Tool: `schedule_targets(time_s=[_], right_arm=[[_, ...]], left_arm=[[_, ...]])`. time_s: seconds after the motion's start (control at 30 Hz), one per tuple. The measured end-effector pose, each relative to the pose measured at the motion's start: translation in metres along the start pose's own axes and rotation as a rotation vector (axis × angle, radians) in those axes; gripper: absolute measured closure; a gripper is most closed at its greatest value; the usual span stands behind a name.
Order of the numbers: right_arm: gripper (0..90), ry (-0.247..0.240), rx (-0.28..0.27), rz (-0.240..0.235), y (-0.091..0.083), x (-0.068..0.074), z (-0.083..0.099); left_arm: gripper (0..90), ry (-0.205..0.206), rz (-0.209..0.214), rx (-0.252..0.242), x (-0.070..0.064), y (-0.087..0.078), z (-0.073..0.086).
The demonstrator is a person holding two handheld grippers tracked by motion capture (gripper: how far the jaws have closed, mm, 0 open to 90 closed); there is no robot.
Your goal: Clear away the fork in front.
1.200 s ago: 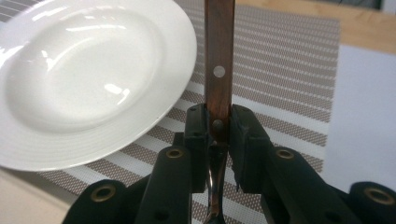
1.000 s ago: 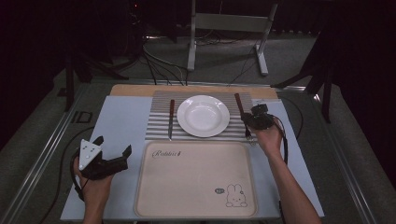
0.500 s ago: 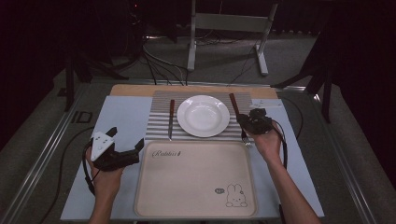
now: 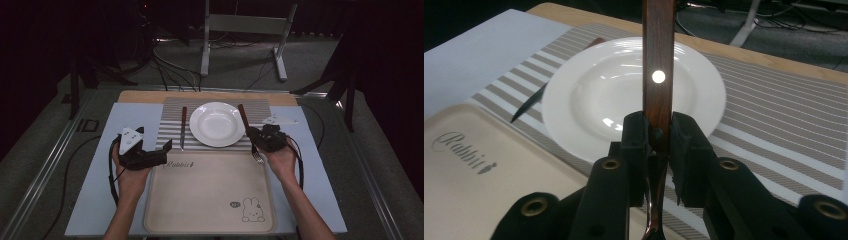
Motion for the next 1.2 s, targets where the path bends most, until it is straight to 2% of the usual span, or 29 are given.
schedule_targets(time_s=[0.3,0.4,0.57,0.77,0.93,1.2], right_arm=[[78.3,-0.021,-0.017,-0.047,0.003,0.023,0.004],[78.3,-0.03,-0.024,-0.059,0.005,0.031,0.004],[78.2,-0.042,-0.032,-0.081,0.009,0.045,0.004],[78.3,-0.055,-0.042,-0.109,0.014,0.061,0.001],[78.3,-0.073,-0.065,-0.112,0.018,0.073,-0.001],[78.3,-0.092,-0.087,-0.135,0.023,0.089,-0.003]], left_arm=[[4.0,-0.006,0.063,0.02,-0.027,0.022,-0.008],[7.8,-0.021,0.097,0.025,-0.037,0.028,-0.011],[15.6,-0.024,0.106,0.036,-0.05,0.037,-0.014],[19.2,-0.035,0.142,0.045,-0.069,0.047,-0.018],[27.7,-0.026,0.178,0.058,-0.084,0.053,-0.017],[40.4,-0.075,0.241,0.082,-0.102,0.063,-0.017]])
Point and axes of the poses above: each handheld gripper's, and its own axes: y roughly forward along the jaws, z roughly out of its underside, x roughly to its left, the point moved 8 cm from there along y, roughly forward along the jaws, and after that the axes turned 10 degrees about -z, right-handed, at the moved point
